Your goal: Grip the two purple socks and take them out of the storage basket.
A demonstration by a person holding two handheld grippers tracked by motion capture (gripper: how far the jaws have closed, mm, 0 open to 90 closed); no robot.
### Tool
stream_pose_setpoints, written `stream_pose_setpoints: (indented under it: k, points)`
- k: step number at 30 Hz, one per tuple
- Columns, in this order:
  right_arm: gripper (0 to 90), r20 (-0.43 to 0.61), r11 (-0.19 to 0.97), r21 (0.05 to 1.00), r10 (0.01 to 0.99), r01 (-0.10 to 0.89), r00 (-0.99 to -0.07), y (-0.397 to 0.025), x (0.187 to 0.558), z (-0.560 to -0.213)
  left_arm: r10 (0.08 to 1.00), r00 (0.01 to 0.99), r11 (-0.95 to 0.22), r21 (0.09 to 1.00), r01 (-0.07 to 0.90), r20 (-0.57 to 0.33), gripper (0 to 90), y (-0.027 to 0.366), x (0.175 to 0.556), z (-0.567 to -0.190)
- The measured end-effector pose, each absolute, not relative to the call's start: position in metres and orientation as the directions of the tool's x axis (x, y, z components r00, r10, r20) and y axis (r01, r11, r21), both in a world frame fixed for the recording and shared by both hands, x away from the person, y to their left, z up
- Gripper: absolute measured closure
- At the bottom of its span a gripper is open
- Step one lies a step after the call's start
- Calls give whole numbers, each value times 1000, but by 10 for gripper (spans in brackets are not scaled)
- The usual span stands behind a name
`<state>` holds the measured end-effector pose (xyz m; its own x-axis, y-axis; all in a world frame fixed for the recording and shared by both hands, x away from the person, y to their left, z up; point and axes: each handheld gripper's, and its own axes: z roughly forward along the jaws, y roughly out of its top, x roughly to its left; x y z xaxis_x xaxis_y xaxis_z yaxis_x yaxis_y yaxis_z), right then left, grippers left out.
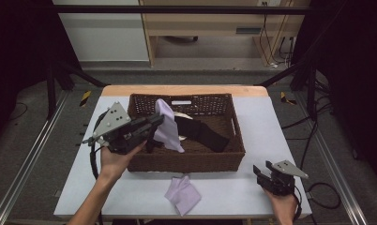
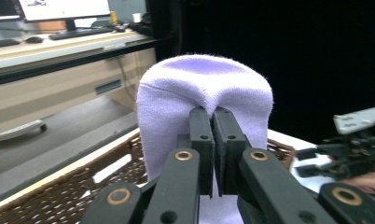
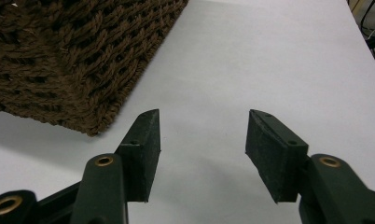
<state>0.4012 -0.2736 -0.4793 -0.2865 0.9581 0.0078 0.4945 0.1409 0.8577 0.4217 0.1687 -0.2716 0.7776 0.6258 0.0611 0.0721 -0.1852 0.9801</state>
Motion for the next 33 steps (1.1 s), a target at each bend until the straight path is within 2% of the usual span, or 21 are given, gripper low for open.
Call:
stream_pose_setpoints:
  k: [9, 15, 20, 33]
  points:
    - [452, 7, 143, 857, 958, 495, -288, -274, 401, -479, 571, 817, -218, 974, 56, 81, 867, 167, 388, -289]
    - [452, 11, 139, 855, 958, 499, -286, -273, 400, -479, 541, 838, -269, 958, 95, 68, 867, 163, 377, -314]
    - [452, 11, 141, 854, 958, 502, -288, -273, 400, -480, 518, 855, -348, 917, 193, 17, 867, 153, 377, -355]
    - [450, 5, 148, 851, 957, 504, -290, -273, 401, -480, 531, 846, -463, 825, 325, -36, 864, 134, 393, -421]
